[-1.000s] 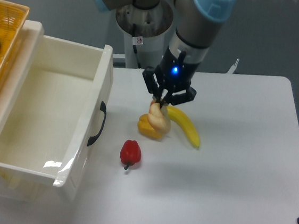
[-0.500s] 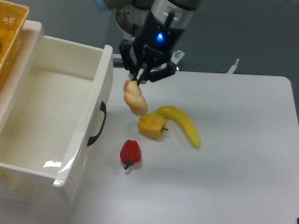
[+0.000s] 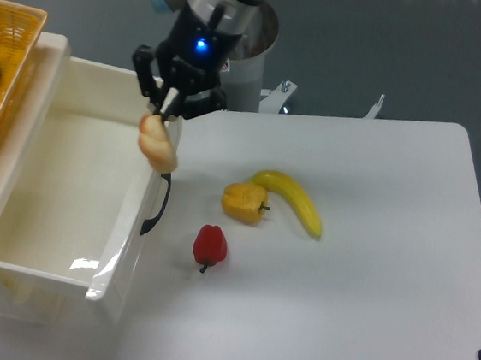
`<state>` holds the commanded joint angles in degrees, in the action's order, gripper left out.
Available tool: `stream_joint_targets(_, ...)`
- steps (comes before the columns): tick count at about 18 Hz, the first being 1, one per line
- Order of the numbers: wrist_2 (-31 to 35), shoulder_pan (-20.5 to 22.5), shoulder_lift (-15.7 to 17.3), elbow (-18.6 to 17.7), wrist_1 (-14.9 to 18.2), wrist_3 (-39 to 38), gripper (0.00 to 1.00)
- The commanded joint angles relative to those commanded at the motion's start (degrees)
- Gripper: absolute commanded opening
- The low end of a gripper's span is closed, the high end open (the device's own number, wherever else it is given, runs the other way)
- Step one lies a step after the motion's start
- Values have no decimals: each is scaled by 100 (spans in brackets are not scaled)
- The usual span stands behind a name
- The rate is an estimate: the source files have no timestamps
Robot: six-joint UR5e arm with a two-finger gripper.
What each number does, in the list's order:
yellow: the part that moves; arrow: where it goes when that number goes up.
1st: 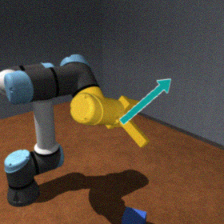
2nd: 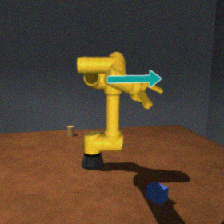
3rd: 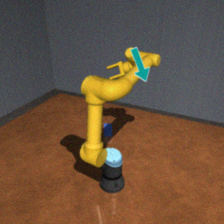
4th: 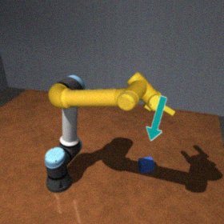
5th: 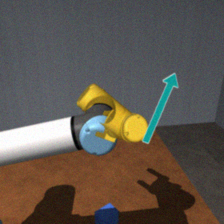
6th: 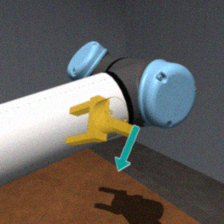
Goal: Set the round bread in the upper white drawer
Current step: 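Move the held bread roll over the drawer interior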
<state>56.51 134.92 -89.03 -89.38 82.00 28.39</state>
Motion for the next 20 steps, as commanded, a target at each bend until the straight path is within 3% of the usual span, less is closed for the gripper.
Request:
stream_joint_targets(5, 9, -255, -9, -79, 9, 0, 1)
stream_joint_targets(8, 9, -334, -9, -115, -9, 9, 7)
stream_joint_targets(9, 9, -370, -9, -123, -17, 35, 18)
stream_joint_targets(11, 44, -414, -26, -132, -61, 123, 69)
stream_joint_targets(12, 35, -414, -26, -141, -79, 184, 75)
stream_joint_targets(20, 26, -458, -44, -141, -79, 237, 79)
